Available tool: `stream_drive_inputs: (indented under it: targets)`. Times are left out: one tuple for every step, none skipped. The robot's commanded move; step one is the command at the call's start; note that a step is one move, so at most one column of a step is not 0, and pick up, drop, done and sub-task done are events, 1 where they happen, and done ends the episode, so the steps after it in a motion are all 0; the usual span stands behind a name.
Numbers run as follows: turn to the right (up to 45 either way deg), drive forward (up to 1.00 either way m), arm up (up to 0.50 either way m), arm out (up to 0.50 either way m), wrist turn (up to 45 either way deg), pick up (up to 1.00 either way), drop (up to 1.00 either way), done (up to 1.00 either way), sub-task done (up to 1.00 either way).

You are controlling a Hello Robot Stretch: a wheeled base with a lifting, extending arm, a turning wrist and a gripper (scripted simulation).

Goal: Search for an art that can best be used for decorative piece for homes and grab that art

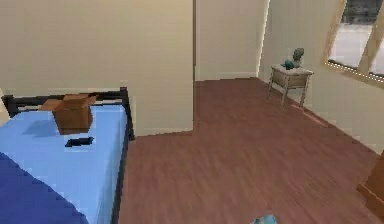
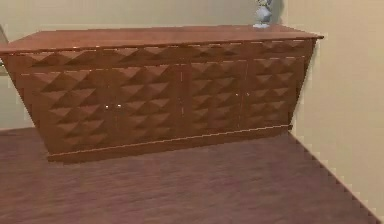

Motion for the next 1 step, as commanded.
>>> stream_drive_inputs:
  targets:
    - [0.0,1.00,0.00,0.00,0.0,0.00,0.00,0.00,0.00]
